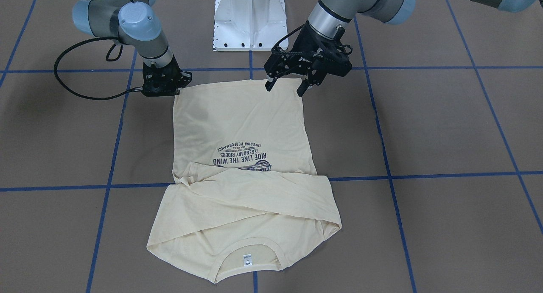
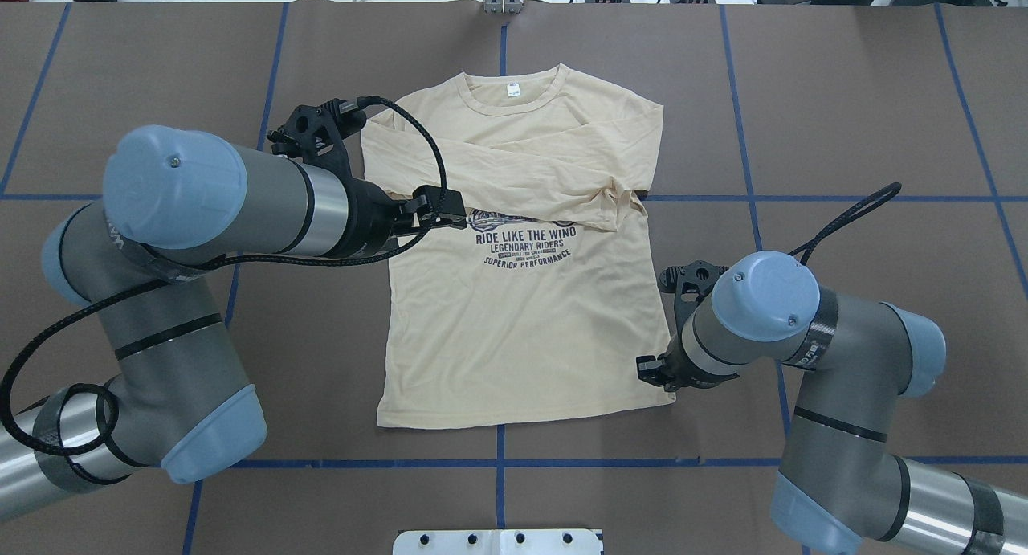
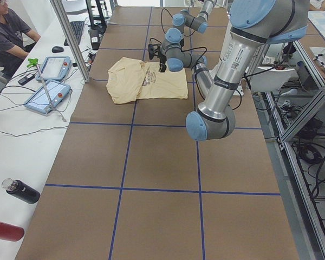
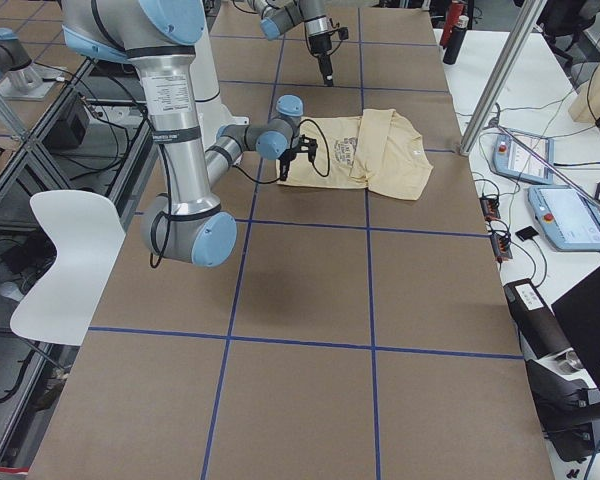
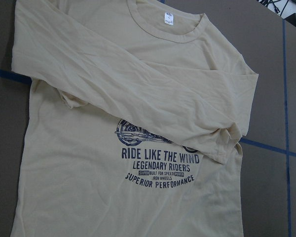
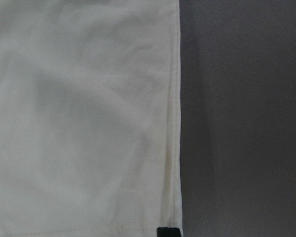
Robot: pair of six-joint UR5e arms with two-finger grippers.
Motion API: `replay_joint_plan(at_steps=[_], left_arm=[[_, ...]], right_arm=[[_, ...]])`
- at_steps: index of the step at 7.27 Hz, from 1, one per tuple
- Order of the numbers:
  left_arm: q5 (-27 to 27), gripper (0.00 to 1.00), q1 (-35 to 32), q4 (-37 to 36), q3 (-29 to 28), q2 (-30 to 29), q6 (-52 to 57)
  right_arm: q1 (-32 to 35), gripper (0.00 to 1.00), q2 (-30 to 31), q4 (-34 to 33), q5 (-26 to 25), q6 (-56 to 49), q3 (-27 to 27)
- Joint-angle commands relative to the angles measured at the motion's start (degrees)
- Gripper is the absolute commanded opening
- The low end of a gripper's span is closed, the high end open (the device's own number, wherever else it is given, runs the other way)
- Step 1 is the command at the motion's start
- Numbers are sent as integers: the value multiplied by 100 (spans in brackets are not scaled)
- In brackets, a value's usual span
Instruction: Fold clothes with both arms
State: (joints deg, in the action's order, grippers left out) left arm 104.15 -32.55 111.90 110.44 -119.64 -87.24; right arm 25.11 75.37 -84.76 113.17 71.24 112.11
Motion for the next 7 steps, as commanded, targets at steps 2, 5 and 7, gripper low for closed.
replay_joint_plan(at_steps=[2, 5, 7], left_arm=[[-200, 100, 546, -19, -31, 430, -108], [-639, 100, 1275, -307, 21, 827, -679], [-729, 100, 1539, -965, 21, 855, -854]], right_arm=[[38, 0, -39, -93, 100, 12, 233], [107, 0, -57, -50, 108, 12, 206], [169, 0, -75, -41, 100, 12, 206]])
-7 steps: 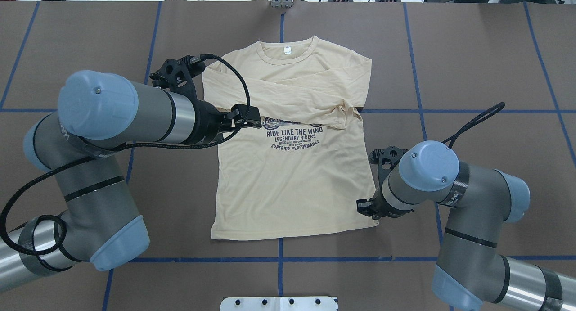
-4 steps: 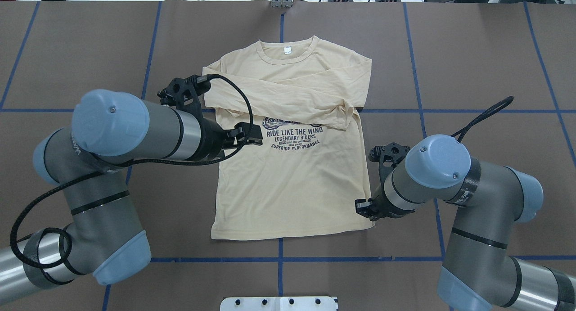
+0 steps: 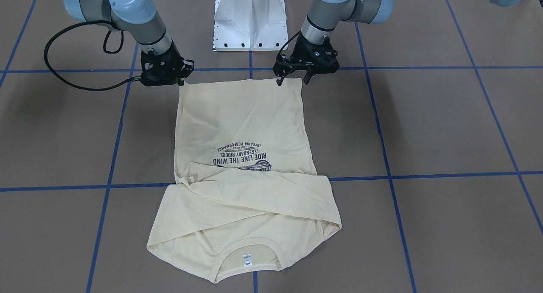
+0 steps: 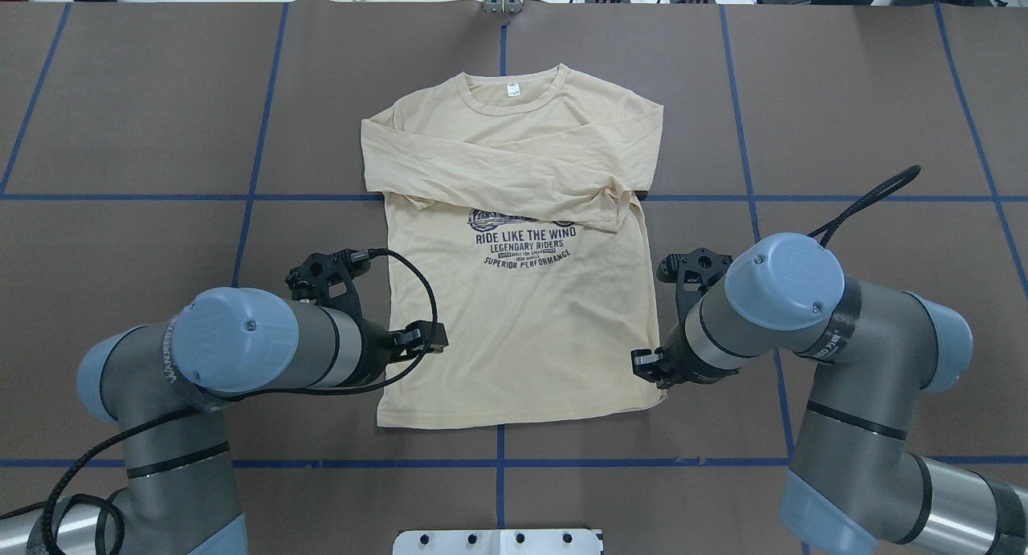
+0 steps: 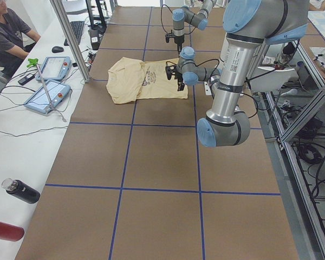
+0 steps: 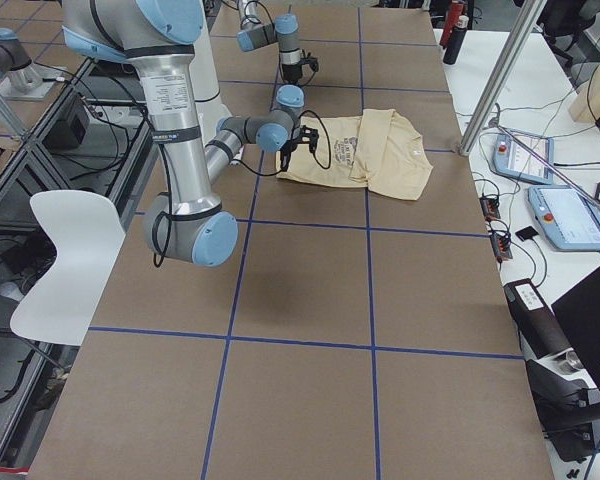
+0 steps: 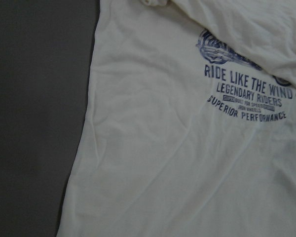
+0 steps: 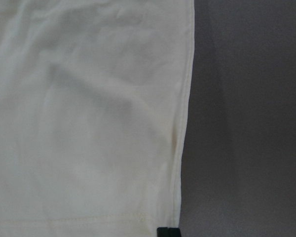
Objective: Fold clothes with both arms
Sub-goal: 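Lower both grippers to the hem edge nearest the robot and grasp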
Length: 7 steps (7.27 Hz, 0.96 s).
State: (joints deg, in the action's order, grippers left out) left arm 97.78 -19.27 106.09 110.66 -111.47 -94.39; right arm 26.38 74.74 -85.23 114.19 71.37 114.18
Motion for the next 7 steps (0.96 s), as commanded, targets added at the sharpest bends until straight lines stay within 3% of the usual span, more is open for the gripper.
replay_joint_plan(at_steps=[1, 4, 7], left_arm=[[-136, 100, 318, -465, -18, 37, -141], [-136, 96, 336, -484, -176, 46, -141], [-145, 82, 424, -484, -247, 37, -141]], right_arm=[[60, 0, -12, 6, -2, 0, -1], [148, 0, -12, 6, 33, -9, -1], [236, 0, -12, 6, 77, -9, -1]])
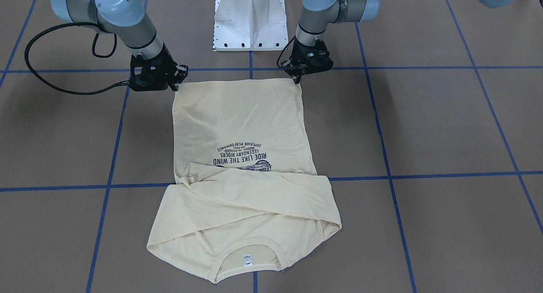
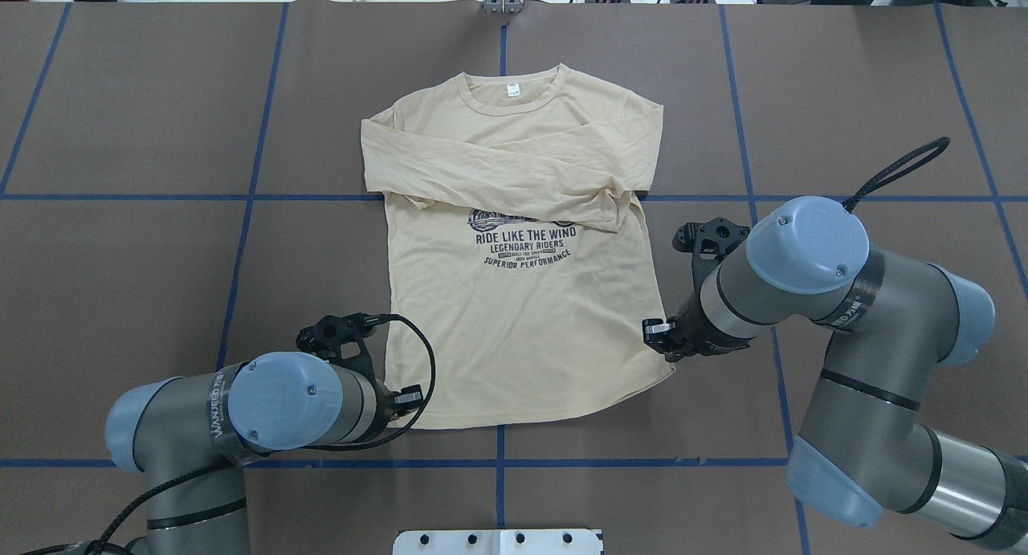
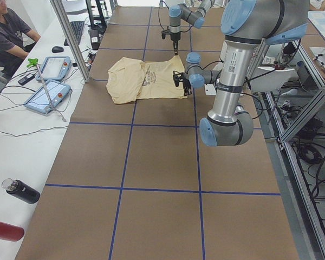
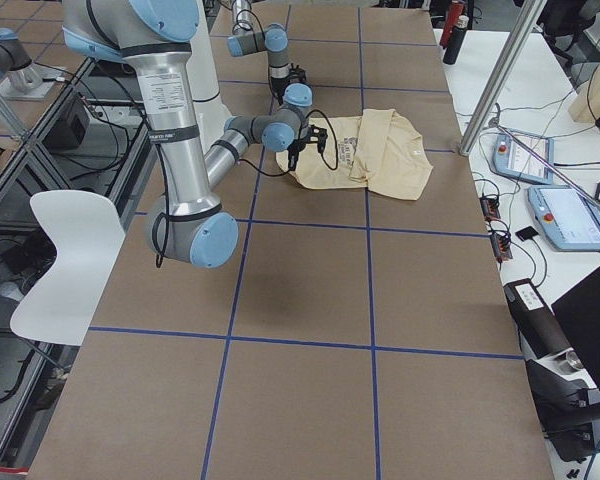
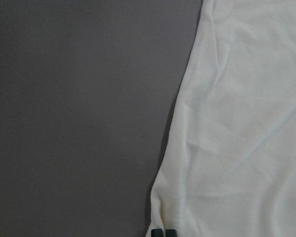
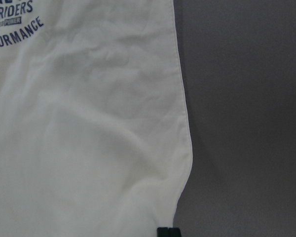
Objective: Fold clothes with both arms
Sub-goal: 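Lower both grippers to the hem edge nearest the robot and grasp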
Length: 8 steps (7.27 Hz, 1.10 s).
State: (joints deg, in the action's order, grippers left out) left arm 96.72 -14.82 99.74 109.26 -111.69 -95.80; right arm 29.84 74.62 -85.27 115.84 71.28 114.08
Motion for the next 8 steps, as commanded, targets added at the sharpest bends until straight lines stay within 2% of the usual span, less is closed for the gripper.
replay_joint_plan(at_steps=[1, 2, 3, 4, 5, 6, 8], left_arm=[[31, 0, -47, -51, 95, -2, 0], [31, 0, -47, -51, 218, 59, 0], [31, 9, -47, -60, 210, 60, 0], [23, 34, -39, -86, 140, 60, 17], [22, 50, -4, -252, 122, 42, 35], [22, 58, 5, -262, 122, 51, 35], [22, 58, 5, -271, 113, 51, 35]], right_arm=[[4, 0, 0, -16, 9, 0, 0], [4, 0, 0, -16, 9, 0, 0], [4, 0, 0, -7, 9, 0, 0], [4, 0, -9, -16, 9, 0, 0], [-5, 0, -9, -16, 0, 0, 0], [-5, 0, 0, -16, 0, 0, 0], [-5, 0, -9, -16, 0, 0, -9]])
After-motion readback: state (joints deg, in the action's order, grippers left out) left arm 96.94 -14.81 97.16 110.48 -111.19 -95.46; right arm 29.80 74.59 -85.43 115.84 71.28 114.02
